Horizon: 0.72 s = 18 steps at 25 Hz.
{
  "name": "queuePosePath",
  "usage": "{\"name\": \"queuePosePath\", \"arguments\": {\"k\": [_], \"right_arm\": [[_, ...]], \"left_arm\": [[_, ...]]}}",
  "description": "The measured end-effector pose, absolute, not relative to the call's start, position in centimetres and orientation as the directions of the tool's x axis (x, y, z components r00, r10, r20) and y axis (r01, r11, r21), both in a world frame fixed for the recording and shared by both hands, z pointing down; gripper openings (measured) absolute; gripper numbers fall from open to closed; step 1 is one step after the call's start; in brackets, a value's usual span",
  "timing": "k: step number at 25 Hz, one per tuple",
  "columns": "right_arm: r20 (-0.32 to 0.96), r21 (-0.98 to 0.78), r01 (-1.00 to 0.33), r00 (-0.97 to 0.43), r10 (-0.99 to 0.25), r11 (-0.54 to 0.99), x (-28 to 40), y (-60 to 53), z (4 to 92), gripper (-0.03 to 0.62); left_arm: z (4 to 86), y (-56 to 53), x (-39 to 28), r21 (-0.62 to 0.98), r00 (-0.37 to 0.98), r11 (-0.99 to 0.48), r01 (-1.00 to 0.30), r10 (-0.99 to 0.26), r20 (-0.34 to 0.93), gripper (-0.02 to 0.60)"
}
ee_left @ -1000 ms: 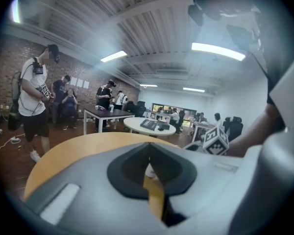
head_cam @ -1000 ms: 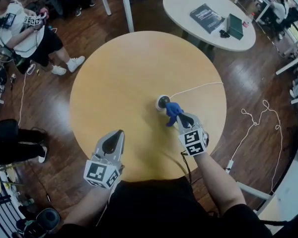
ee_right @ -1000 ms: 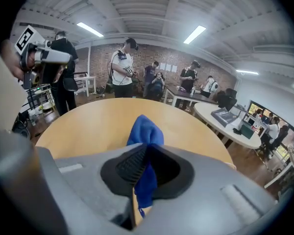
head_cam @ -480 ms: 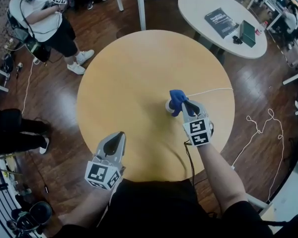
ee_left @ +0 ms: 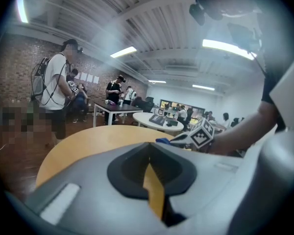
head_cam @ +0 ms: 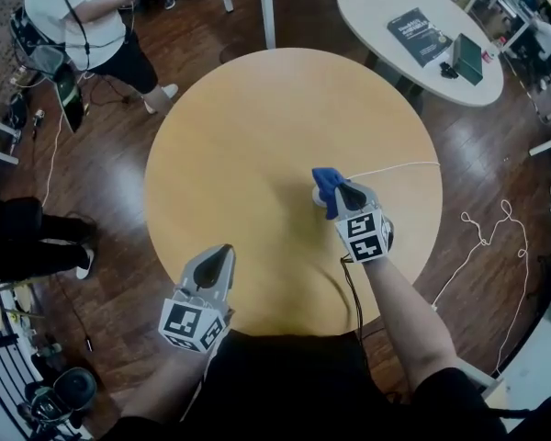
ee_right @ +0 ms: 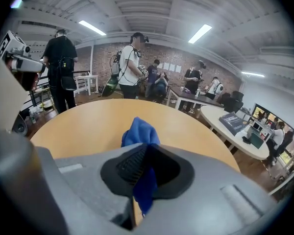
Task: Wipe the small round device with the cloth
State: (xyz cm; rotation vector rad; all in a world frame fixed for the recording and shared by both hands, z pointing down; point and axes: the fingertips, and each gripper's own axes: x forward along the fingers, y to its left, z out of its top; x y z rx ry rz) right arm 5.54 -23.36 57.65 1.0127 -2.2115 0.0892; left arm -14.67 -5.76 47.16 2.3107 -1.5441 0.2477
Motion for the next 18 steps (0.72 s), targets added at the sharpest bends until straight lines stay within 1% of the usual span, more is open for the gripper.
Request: {"name": "queuePosePath", "arguments": {"k": [10, 18], "right_arm": [[0.64, 0.191, -0.677, -0.463, -0.613, 0.711, 4.9, -23.2, 58.6, 0.023], [0.645, 0.183, -0.643, -0.492, -0.584, 0.744, 4.1, -22.4, 58.6, 0.023]], "left_arm": [[47.9, -6.1, -14.5, 0.203, 0.407, -0.356, -0.912, -0.843, 0.351, 0.003], [47.9, -6.1, -14.2, 0.21, 0.426, -0.373, -0.904, -0.833, 0.353, 0.003]]}}
